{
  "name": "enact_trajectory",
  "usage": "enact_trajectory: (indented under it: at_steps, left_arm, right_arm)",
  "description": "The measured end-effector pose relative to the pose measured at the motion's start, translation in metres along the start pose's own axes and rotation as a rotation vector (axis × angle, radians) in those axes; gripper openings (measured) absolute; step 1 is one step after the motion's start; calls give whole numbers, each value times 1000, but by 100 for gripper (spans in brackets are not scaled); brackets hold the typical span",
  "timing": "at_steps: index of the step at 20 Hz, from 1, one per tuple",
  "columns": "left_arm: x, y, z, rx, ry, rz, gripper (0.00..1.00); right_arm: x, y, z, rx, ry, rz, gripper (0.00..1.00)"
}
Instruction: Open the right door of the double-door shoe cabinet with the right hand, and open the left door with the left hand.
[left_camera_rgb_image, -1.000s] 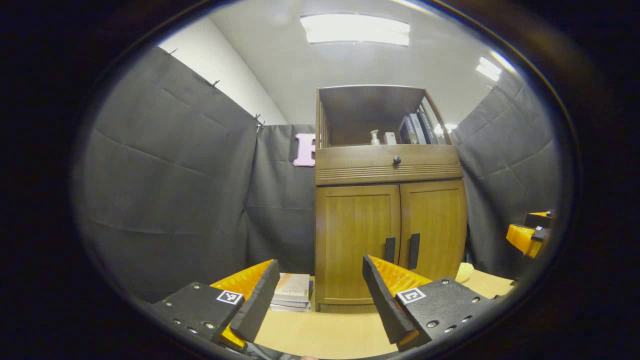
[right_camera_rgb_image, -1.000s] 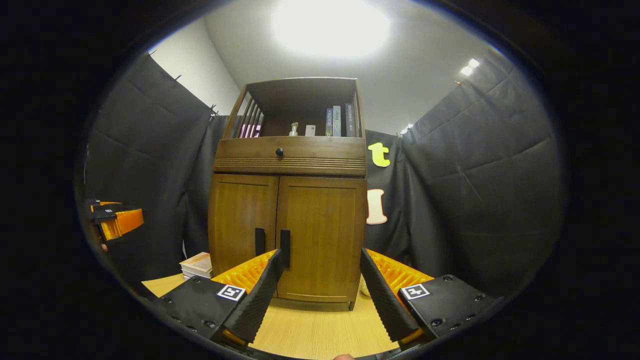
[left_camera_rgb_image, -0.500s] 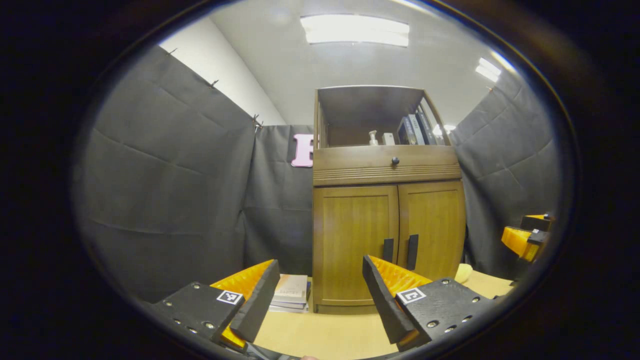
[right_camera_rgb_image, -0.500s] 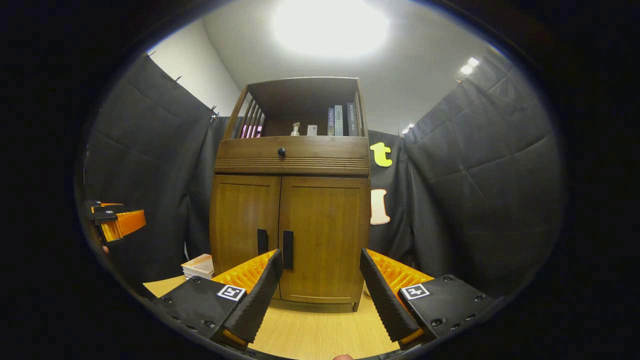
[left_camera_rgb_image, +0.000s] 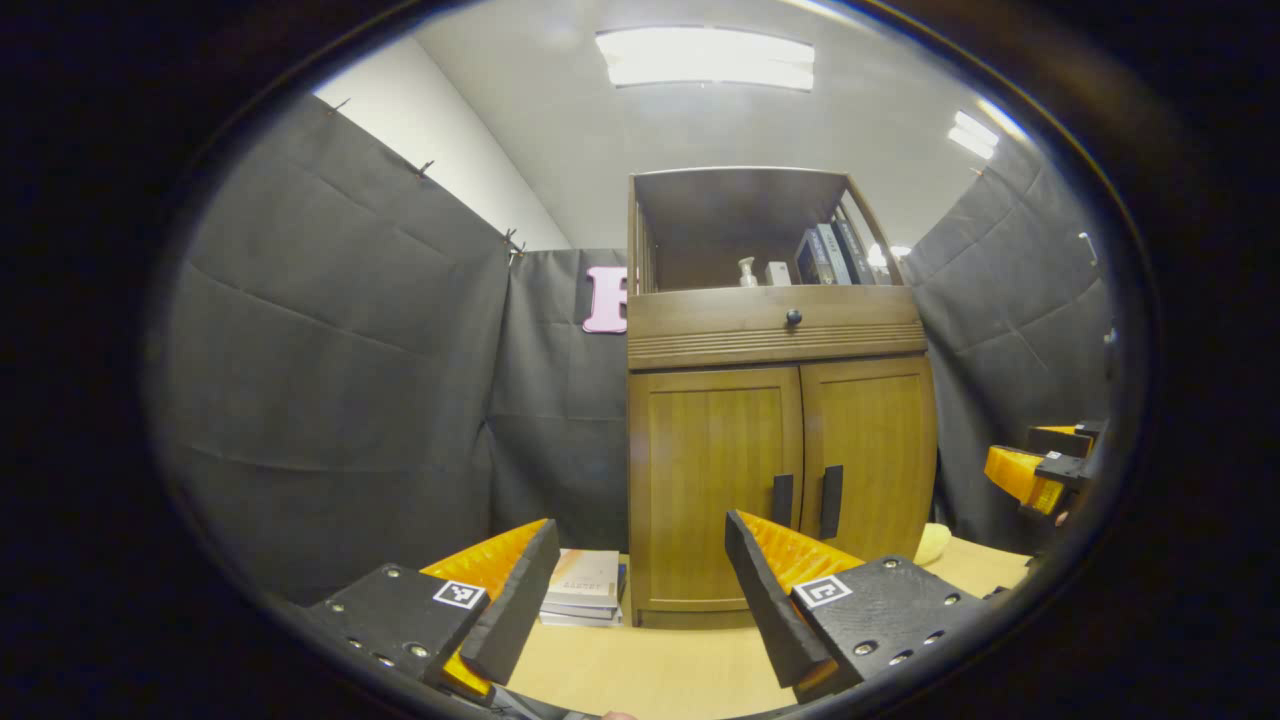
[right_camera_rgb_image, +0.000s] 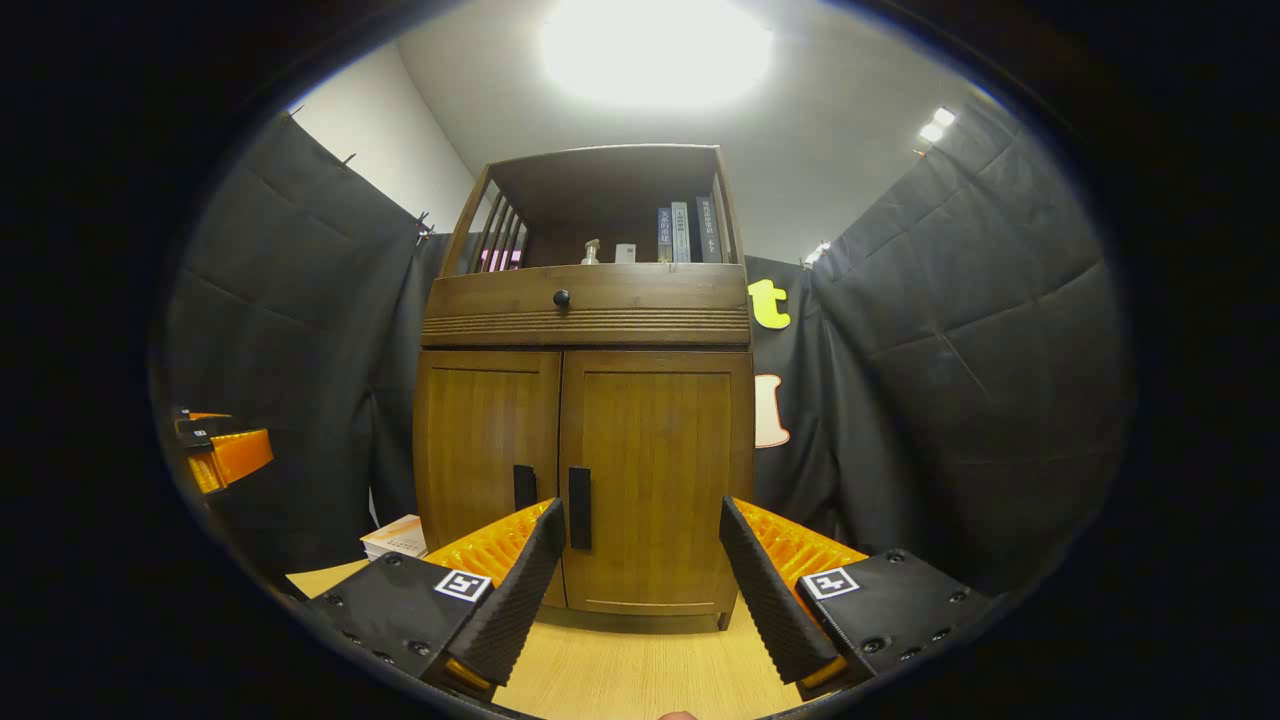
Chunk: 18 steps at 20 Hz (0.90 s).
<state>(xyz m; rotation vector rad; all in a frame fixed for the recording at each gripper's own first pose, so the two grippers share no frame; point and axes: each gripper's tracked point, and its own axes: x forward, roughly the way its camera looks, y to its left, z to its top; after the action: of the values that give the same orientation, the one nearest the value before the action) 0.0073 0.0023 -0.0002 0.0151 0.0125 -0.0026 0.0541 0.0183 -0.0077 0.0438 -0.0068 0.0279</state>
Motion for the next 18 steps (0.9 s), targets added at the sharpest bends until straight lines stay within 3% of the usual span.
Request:
enact_trajectory:
  at_steps: [6,7,8,10,11,12,18]
  left_arm:
    - [-3,9,0,12,6,25,95]
    - [-4,10,1,13,6,33,95]
    - [-5,12,2,15,5,40,95]
    - [-6,17,2,24,6,57,95]
    - [-9,22,1,27,8,67,96]
    - [-10,25,2,28,8,77,96]
    - [-18,45,1,44,15,134,95]
  right_arm:
    - [42,11,2,24,-15,25,97]
    - [49,14,2,25,-20,31,92]
    - [58,16,2,26,-22,36,97]
    - [70,23,2,35,-24,53,97]
    - [77,27,4,40,-27,61,92]
    - [85,29,5,42,-29,65,97]
    - [125,44,-9,33,-12,81,97]
